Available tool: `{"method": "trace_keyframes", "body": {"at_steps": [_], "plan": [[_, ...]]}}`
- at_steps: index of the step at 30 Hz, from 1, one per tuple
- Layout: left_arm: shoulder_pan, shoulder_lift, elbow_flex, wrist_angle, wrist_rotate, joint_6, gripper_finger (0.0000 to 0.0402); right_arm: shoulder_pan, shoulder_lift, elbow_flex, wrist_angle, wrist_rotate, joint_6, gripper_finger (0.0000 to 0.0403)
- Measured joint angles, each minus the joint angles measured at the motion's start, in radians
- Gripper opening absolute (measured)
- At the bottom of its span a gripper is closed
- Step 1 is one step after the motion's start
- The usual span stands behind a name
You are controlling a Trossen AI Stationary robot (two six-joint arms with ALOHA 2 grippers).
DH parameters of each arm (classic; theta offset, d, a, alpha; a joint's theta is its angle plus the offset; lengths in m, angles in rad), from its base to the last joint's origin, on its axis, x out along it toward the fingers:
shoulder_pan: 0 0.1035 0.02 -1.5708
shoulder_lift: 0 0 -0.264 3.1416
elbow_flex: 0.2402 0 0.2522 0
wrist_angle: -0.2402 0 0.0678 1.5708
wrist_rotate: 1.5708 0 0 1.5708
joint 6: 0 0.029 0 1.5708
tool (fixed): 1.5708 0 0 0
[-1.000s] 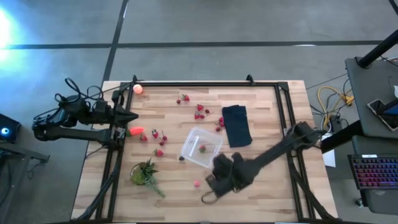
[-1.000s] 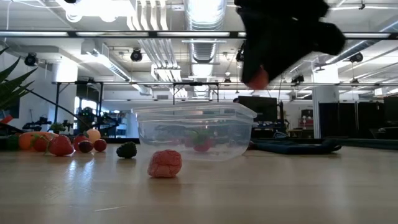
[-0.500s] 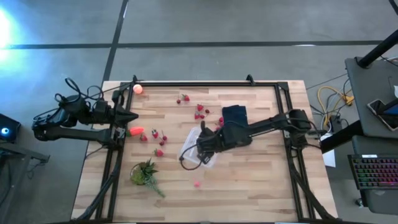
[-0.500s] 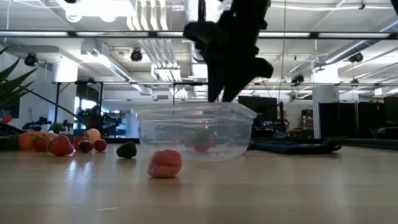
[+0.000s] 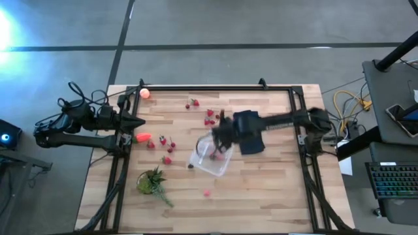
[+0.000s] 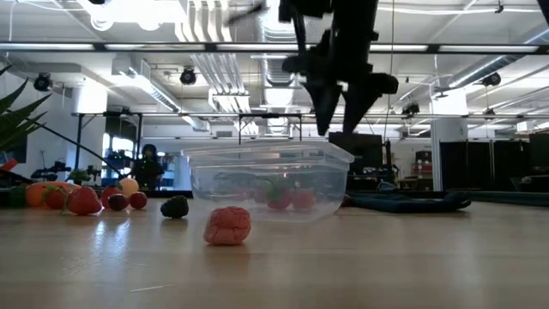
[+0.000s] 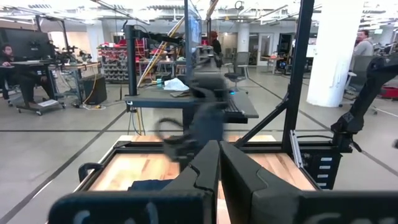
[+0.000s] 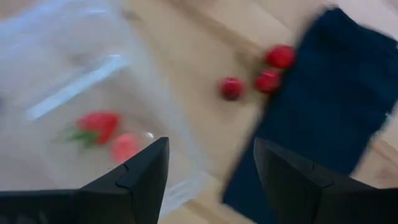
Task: Pick and placing Produce into tupperware
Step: Put the red cherry into the transparent bin
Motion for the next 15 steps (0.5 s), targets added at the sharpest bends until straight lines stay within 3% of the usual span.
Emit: {"method": "trace_keyframes", "body": {"at_steps": [6,15], "plan": [[0.0,0.0,0.0,0.0,0.0,0.0,0.0,-0.22,-0.004,-0.039,0.018,-0.165,-0.079,0.0228],[0.0,0.0,0.0,0.0,0.0,0.0,0.0,-0.36,0.008,-0.129,0.125,-0.18,-0.158,0.0225]]}}
